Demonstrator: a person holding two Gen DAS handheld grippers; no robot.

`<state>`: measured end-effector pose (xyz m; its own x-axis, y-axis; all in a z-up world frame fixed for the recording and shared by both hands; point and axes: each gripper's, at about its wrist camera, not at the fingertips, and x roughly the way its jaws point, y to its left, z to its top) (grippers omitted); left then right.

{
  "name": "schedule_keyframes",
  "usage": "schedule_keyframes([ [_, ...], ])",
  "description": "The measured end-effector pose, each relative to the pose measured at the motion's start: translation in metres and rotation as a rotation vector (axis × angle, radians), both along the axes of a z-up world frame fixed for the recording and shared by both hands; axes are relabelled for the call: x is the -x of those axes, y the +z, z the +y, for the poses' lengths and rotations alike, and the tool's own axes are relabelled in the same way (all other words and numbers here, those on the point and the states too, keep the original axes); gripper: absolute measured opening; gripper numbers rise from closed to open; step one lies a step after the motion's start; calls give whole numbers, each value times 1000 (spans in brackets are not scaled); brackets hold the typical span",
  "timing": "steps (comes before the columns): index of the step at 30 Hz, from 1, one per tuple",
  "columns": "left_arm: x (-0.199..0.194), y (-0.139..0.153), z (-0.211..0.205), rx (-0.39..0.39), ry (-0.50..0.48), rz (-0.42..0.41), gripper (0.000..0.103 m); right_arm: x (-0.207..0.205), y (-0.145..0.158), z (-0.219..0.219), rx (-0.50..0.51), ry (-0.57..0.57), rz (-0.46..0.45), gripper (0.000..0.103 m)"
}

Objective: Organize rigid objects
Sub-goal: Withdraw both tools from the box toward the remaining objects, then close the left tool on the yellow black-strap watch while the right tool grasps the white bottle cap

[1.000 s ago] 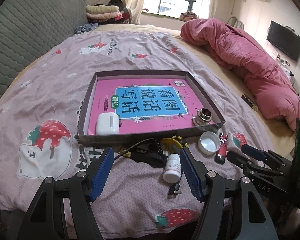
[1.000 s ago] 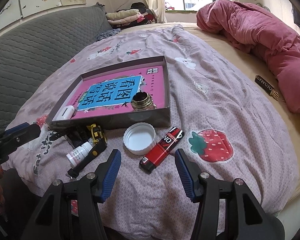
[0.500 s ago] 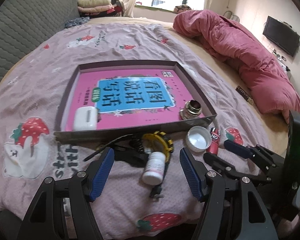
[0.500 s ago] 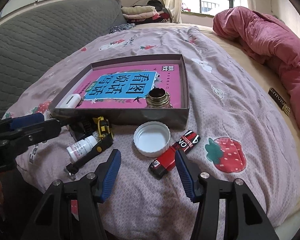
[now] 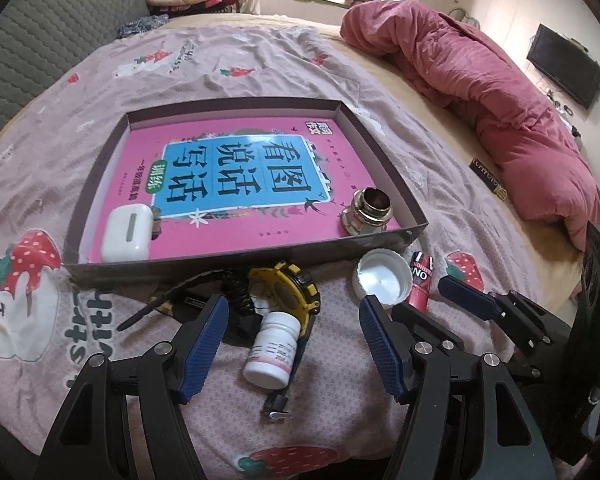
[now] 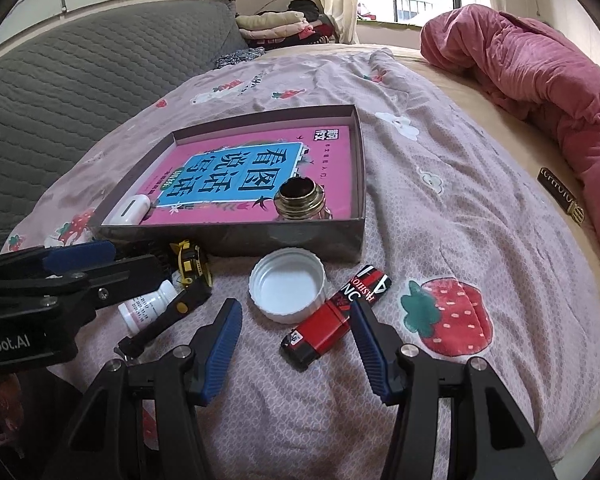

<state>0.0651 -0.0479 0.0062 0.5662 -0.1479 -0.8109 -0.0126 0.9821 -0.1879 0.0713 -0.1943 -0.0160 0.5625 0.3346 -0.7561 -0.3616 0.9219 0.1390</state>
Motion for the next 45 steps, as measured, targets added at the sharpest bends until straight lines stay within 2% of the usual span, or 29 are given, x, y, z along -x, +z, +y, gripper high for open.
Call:
schedule_keyframes([
  [12,-18,-13,0,-3,38,62,69,-3,-4,-1,8,6,7,55],
  [20,-30,-23,-9,-16,19,114,69,-5,-7,2,23,15,6,55],
  [30,-42,-32,-13,-8,21,144,55,-7,-7,2,31,17,-2,55],
  [39,-53,-39,-11,-13,34,173,47,-8,-9,10,60,39,-16,55],
  [45,-59,-44,-9,-4,43,186,47,-10,-13,16,82,52,-29,55],
])
